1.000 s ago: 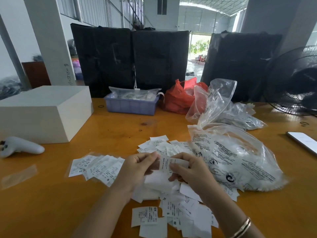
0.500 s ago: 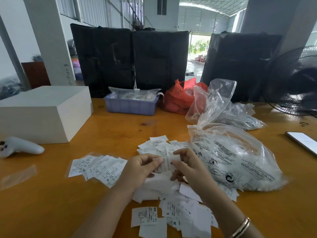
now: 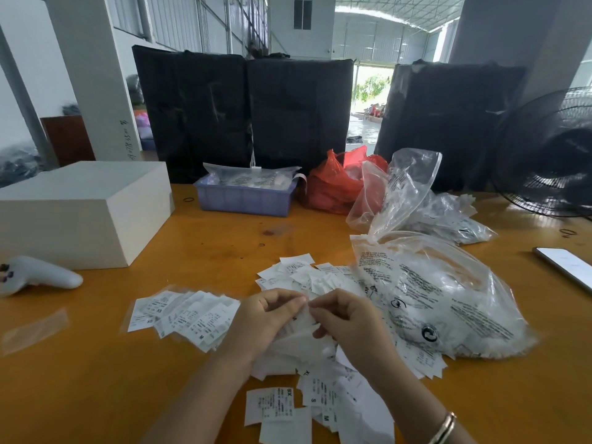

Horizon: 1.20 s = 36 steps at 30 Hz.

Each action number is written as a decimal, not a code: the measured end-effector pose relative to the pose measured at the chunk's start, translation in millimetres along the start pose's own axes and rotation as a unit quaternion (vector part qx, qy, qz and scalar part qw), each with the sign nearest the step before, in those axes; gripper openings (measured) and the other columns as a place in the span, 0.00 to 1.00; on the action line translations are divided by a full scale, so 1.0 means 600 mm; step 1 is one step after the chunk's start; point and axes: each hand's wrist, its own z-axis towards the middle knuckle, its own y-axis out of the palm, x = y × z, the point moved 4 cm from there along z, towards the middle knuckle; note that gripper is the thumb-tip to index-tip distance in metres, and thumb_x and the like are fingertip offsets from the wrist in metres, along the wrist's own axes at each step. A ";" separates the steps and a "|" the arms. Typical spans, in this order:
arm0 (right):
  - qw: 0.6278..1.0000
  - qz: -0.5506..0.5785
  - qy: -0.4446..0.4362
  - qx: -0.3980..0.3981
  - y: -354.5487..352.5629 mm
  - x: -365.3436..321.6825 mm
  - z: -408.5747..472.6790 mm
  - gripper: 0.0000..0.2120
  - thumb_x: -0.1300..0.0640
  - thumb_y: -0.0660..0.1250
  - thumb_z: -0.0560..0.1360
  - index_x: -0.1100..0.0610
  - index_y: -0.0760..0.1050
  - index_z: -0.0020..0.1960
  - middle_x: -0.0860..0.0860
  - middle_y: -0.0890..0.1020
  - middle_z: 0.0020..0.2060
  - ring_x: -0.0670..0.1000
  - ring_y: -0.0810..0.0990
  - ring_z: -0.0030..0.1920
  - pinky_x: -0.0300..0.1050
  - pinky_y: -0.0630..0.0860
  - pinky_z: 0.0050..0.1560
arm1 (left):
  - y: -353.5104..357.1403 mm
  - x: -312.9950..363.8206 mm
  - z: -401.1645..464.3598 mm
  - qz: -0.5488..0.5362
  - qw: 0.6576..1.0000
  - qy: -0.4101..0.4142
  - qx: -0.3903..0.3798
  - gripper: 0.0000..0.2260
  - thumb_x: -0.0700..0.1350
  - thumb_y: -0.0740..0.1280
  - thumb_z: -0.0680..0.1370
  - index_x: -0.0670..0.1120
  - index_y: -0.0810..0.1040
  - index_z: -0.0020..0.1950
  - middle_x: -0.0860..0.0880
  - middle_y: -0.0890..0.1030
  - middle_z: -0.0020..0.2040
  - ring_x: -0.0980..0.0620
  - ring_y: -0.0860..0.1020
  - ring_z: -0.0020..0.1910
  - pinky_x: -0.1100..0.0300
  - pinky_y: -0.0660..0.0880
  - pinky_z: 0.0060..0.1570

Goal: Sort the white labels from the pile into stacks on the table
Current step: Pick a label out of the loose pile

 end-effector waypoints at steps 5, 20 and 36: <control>0.999 -0.002 -0.003 -0.034 0.004 -0.001 -0.001 0.08 0.61 0.69 0.75 0.48 0.82 0.45 0.44 0.84 0.35 0.42 0.82 0.36 0.30 0.73 0.36 | -0.006 0.002 0.002 0.018 1.000 0.009 0.022 0.03 0.51 0.71 0.74 0.55 0.84 0.43 0.59 0.84 0.40 0.64 0.80 0.39 0.74 0.72 0.32; 0.924 -0.214 -0.166 0.270 -0.119 -0.019 0.015 0.09 0.65 0.64 0.76 0.55 0.79 0.51 0.50 0.81 0.46 0.43 0.75 0.36 0.32 0.73 0.37 | -0.129 0.001 0.027 0.282 0.923 0.060 0.256 0.06 0.47 0.68 0.77 0.56 0.75 0.42 0.55 0.81 0.41 0.58 0.77 0.34 0.63 0.74 0.27; 0.873 -0.419 0.024 0.251 -0.188 0.059 0.053 0.17 0.68 0.59 0.77 0.58 0.74 0.63 0.60 0.81 0.52 0.59 0.78 0.49 0.47 0.73 0.44 | -0.083 0.000 0.023 0.502 0.826 0.098 0.235 0.10 0.54 0.64 0.77 0.56 0.77 0.58 0.55 0.75 0.61 0.52 0.68 0.61 0.59 0.64 0.53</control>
